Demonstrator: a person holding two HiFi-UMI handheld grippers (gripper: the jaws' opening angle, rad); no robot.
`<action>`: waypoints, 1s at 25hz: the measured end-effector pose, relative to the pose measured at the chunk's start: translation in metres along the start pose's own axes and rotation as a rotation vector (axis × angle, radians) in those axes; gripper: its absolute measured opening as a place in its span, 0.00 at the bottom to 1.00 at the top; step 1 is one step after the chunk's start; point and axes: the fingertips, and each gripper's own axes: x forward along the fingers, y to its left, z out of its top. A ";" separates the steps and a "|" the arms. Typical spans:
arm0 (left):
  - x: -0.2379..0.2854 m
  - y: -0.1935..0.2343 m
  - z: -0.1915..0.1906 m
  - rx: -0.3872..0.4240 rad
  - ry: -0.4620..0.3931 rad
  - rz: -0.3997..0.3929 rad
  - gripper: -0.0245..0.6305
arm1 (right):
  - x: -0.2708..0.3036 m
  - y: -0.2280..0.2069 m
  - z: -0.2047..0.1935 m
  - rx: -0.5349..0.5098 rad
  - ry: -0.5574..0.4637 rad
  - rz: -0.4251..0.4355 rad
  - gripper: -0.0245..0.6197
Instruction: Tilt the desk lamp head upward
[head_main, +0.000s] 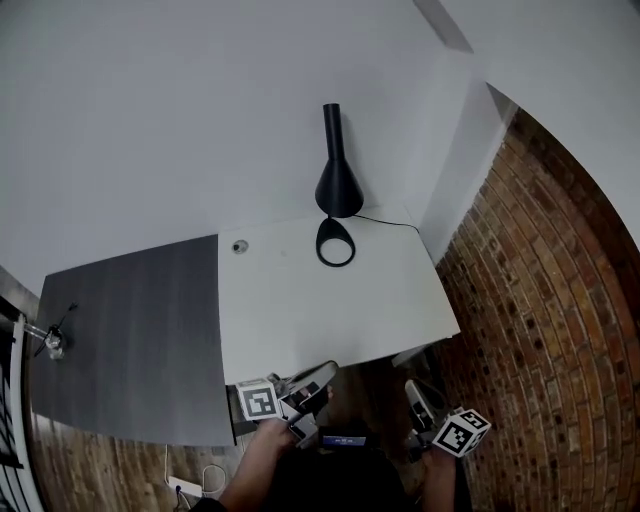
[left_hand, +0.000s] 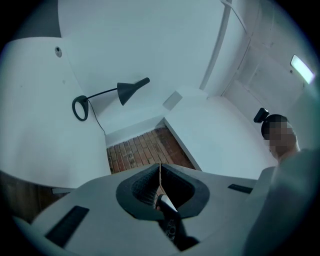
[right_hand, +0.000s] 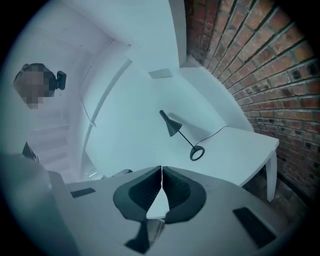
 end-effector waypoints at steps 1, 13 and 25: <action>0.006 0.001 0.001 0.008 -0.009 0.013 0.06 | 0.003 -0.006 0.008 0.001 0.005 0.020 0.06; 0.018 0.015 -0.010 0.024 -0.110 0.204 0.06 | 0.026 -0.048 0.028 0.066 0.100 0.229 0.06; 0.072 0.013 0.013 -0.015 -0.080 0.114 0.06 | 0.031 -0.041 0.073 0.081 0.007 0.234 0.06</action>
